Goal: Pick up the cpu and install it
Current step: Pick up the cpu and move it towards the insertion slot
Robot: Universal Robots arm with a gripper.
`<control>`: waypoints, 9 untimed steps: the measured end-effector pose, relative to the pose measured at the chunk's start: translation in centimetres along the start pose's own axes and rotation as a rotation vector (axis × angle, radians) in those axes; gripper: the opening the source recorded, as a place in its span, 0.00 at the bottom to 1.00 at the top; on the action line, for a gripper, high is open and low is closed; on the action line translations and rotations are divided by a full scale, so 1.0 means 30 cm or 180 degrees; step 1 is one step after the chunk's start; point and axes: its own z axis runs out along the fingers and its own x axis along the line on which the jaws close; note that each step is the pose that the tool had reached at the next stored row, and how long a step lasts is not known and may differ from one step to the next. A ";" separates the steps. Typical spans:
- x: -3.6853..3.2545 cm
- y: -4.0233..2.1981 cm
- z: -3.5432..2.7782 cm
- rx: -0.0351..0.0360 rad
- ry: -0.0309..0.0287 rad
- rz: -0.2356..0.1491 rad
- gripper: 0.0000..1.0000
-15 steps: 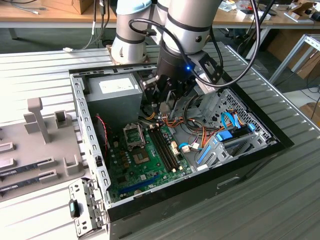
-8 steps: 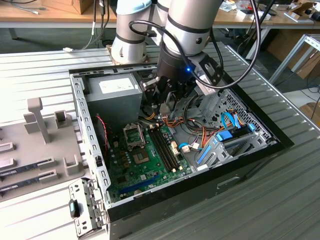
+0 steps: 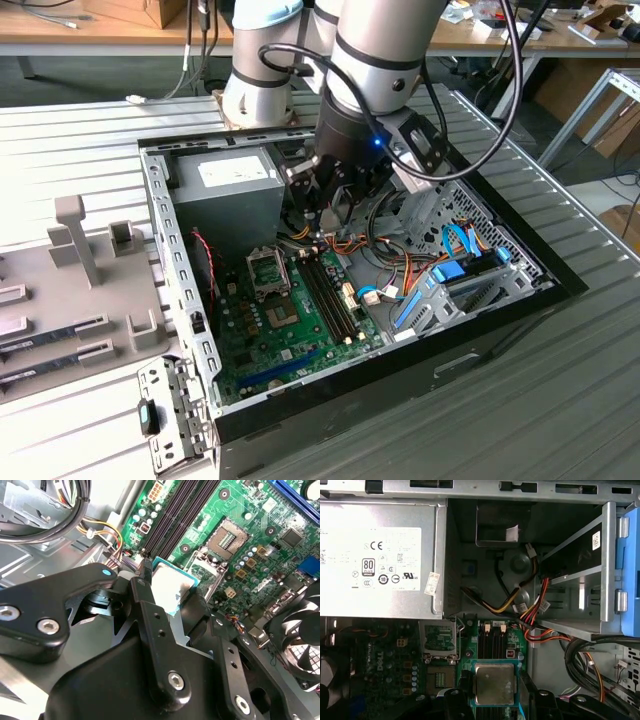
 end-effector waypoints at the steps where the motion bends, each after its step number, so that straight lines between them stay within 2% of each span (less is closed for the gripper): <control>1: 0.000 -0.001 0.001 0.0000 0.0000 0.0000 0.47; 9: 0.001 -0.007 0.004 0.0000 0.0000 0.0000 0.47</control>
